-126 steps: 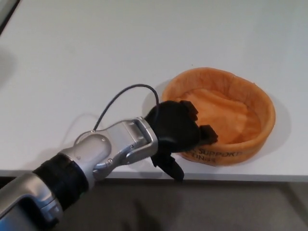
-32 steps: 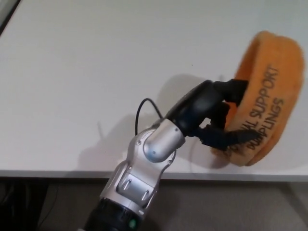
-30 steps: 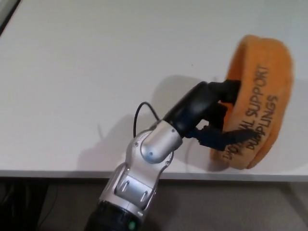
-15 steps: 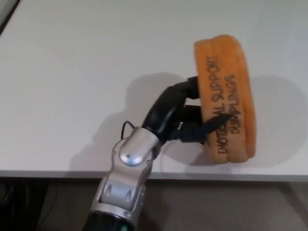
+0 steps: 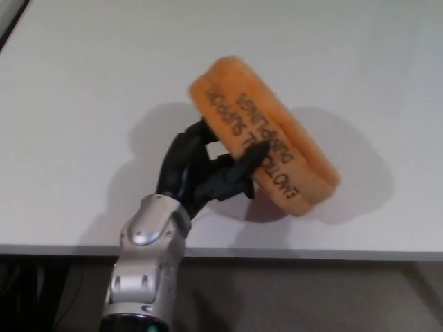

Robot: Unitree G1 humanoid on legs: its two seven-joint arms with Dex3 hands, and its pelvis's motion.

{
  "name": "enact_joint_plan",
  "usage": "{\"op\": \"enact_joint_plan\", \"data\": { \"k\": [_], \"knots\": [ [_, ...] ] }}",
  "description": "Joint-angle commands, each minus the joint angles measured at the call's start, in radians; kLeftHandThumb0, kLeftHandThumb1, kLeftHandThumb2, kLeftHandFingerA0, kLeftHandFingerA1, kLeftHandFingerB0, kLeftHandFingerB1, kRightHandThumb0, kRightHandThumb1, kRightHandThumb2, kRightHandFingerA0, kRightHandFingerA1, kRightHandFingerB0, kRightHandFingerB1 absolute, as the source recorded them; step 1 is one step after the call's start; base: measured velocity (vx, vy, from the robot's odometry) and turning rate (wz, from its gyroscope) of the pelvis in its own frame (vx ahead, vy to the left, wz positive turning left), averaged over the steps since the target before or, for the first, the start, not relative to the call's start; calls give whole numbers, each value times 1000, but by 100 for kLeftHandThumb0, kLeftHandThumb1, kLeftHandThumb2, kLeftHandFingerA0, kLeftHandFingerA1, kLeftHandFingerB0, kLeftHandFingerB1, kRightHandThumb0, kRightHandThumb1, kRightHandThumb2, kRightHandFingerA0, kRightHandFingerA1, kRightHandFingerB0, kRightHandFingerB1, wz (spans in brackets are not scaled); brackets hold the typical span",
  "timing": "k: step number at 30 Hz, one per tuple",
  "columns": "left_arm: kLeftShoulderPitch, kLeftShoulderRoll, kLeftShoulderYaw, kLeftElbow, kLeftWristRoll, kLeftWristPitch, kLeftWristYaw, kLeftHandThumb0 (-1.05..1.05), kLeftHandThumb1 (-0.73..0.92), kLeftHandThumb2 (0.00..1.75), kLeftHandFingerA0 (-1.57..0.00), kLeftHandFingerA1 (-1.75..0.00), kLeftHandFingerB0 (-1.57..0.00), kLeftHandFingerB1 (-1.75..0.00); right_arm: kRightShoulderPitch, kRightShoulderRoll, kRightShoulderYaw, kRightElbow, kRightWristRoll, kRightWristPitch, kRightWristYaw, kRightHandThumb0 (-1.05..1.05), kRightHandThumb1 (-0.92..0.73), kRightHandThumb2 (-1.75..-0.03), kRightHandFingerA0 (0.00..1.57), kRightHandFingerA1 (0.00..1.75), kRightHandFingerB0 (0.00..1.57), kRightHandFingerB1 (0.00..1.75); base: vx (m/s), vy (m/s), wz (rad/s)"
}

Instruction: A soft plate is kept in the center of the table close to the robot and the robot uses its left hand to pick up the plate, turns it upside down and places it back on the table

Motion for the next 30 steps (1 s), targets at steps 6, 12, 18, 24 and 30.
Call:
{"op": "enact_joint_plan", "data": {
  "k": [6, 12, 18, 24, 30],
  "knots": [
    [25, -232, 507, -76, -917, 39, 272, -27, 69, 60, -100, -175, -59, -175, 11, -25, -15, 10, -2, 17, -2, -77, -92, -71, 23, 36, 4, 19, 0, 0, 0],
    [4, -209, 513, -83, -887, 84, 362, -30, 68, 59, -99, -175, -59, -172, 16, -26, -19, 2, -1, 18, -4, -77, -92, -71, 24, 37, 5, 19, 0, 0, 0],
    [-21, -172, 539, -87, -875, 183, 565, -24, 68, 57, -94, -175, -53, -172, 16, -24, -20, -2, -6, 18, -12, -78, -92, -71, 24, 37, 5, 20, 0, 0, 0],
    [-34, -160, 561, -78, -888, 228, 684, -25, 66, 60, -93, -175, -50, -149, 12, -24, -18, -8, -14, 20, -19, -78, -92, -72, 24, 38, 5, 19, 0, 0, 0],
    [-54, -123, 602, -14, -884, 313, 885, -46, 60, 90, -123, -150, -66, -115, 4, -26, -19, -9, -10, 25, -19, -78, -92, -70, 24, 37, 5, 20, 0, 0, 0]
  ]
}}
